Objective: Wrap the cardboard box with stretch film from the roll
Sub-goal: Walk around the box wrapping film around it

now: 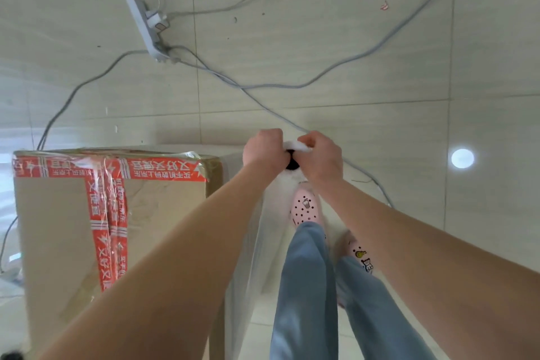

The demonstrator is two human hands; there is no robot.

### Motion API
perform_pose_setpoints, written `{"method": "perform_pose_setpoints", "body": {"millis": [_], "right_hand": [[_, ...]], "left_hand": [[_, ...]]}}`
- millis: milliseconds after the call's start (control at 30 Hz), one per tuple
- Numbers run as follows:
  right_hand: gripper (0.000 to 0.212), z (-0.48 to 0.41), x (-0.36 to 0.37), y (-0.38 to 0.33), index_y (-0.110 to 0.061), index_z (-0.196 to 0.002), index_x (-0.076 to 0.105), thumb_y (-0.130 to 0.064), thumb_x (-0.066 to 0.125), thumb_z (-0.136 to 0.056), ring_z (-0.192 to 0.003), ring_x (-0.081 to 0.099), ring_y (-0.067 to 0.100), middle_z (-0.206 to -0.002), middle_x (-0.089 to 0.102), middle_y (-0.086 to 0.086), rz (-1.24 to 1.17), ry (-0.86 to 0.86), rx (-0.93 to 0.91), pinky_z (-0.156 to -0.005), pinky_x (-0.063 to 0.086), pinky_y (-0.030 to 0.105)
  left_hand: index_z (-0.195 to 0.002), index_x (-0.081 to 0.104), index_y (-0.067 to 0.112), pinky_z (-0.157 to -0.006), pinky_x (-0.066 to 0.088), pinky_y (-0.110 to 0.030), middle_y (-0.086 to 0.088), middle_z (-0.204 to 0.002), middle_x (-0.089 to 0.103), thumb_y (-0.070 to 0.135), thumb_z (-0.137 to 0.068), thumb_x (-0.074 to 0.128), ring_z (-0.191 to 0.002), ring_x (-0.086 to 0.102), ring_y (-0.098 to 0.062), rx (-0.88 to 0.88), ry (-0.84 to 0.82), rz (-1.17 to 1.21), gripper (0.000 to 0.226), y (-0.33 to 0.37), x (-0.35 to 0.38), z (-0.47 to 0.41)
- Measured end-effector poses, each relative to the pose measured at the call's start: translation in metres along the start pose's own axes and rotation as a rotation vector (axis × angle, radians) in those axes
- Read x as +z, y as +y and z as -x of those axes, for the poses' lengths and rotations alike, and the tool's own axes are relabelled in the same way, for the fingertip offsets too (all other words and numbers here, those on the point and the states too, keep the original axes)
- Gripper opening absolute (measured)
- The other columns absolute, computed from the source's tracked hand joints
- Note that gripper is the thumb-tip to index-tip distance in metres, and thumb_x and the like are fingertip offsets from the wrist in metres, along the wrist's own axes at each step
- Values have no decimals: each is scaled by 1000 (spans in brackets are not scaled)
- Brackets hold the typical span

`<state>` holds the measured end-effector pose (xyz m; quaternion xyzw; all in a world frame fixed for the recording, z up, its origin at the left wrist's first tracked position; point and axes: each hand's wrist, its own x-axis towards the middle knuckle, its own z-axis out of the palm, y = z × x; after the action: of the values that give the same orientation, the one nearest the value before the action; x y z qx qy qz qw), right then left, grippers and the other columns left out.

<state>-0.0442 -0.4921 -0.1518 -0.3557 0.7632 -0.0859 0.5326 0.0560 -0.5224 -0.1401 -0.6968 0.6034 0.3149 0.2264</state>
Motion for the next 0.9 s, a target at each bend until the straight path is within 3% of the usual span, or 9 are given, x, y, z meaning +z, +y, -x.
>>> {"method": "perform_pose_setpoints", "body": {"millis": [100, 200, 367, 533, 667, 833, 900], "right_hand": [[37, -8, 9, -18, -24, -114, 55, -17, 62, -79, -94, 58, 21, -115, 57, 2, -4, -25, -1, -71, 40, 28], [35, -15, 16, -31, -26, -110, 57, -12, 58, -78, -95, 60, 24, -113, 59, 3, 16, -35, 1, -72, 45, 30], [24, -16, 17, -37, -26, -103, 61, -16, 58, -81, -83, 59, 20, -103, 66, -2, 69, -33, -13, -66, 40, 26], [20, -21, 17, -47, -25, -100, 62, -19, 57, -82, -85, 59, 20, -99, 67, -5, 144, -3, -38, -69, 42, 28], [14, -28, 25, -59, -23, -92, 63, -17, 58, -80, -81, 59, 19, -88, 64, -8, 93, 7, -61, -67, 44, 30], [40, -38, 43, -85, -22, -114, 55, -31, 66, -77, -85, 58, 19, -101, 59, -3, 46, -35, 7, -69, 42, 29], [37, -41, 53, -99, -22, -115, 56, -26, 65, -78, -83, 57, 19, -102, 63, 0, 10, -74, 11, -69, 44, 28]], "left_hand": [[-97, 59, 7, -65, 48, -31, -11, -96, 66, 27, -81, 61, -90, 64, -31, -177, -4, 210, 26, -15, -7, -8], [-98, 59, 7, -66, 51, -32, -8, -92, 66, 29, -81, 63, -88, 66, -30, -208, -34, 256, 28, -23, -15, -14], [-113, 52, 10, -64, 41, -34, -9, -108, 55, 12, -83, 61, -96, 59, -33, 147, 2, 15, 32, -19, -22, -23], [-107, 55, 10, -65, 39, -32, -9, -108, 56, 14, -85, 57, -99, 58, -32, 207, 33, -92, 22, -21, -29, -37], [-101, 57, 10, -67, 42, -32, -11, -104, 59, 15, -84, 52, -97, 58, -32, 86, 36, 10, 18, -35, -39, -46], [-86, 55, 10, -62, 39, -29, -10, -90, 62, 20, -78, 60, -86, 60, -32, -194, 91, 327, 13, -69, -53, -60], [-80, 52, 11, -59, 40, -29, -8, -82, 61, 24, -76, 61, -82, 61, -31, -279, 98, 407, 17, -84, -57, -63]]}}
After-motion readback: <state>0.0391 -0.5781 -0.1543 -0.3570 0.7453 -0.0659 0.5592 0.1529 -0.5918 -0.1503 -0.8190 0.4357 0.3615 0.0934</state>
